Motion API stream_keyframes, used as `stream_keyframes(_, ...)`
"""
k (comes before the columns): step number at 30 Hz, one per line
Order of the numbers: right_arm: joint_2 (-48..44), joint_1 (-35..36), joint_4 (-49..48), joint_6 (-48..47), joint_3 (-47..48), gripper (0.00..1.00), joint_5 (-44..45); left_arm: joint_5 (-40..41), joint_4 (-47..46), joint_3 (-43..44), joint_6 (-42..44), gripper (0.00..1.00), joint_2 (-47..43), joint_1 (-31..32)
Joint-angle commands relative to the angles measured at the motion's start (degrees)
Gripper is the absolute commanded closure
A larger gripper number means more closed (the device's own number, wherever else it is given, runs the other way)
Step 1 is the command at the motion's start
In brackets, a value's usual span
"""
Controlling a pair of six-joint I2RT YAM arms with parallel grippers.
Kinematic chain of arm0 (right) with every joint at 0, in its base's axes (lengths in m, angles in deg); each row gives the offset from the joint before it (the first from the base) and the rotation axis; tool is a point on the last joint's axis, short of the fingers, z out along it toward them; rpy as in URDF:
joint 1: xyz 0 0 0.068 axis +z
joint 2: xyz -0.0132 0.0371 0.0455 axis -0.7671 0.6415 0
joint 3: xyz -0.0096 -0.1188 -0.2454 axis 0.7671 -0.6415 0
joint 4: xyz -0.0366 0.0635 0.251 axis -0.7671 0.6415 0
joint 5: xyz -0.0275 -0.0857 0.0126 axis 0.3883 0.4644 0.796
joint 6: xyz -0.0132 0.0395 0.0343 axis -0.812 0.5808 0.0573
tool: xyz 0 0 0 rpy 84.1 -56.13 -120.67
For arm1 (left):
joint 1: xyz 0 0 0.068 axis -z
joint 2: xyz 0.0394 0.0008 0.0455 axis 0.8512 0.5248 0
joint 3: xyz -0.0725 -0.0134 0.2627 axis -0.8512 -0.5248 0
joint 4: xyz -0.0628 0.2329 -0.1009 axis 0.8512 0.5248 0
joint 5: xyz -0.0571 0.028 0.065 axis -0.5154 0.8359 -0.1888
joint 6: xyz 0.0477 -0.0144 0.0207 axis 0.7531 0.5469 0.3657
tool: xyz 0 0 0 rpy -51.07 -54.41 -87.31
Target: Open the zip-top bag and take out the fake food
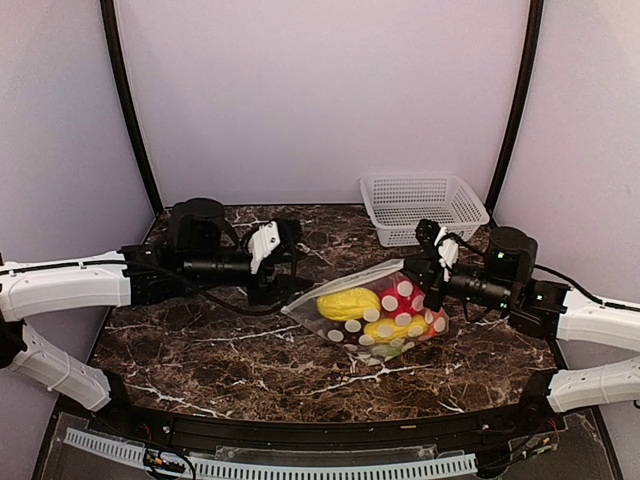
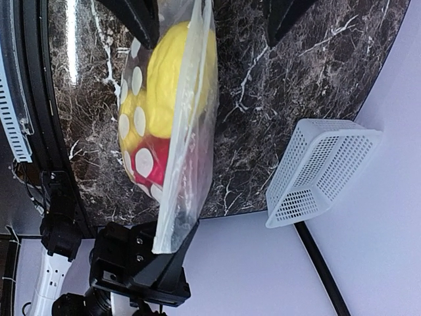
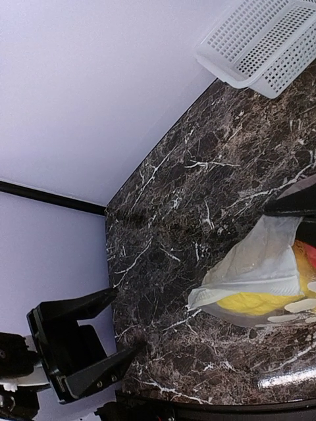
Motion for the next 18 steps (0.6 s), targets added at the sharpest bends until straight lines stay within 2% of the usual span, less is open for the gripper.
stream_keyframes(1,-0.4,-0.1,-4.1,0.0,2.8,1.00,-4.1,-0.5,2.5,4.3,1.0,0.49,3.4,0.0)
stream_keyframes(9,-1.4,-0.1,-2.8,0.3,2.7,1.00,-3.9,-4.8,3.3,8.5,3.1,0.65,8.2,0.2)
stream_keyframes(18,-1.5,-0.1,-3.0,0.3,2.3,1.00,-3.9,-3.0,4.9,10.2,5.8,0.71,11.3,1.2)
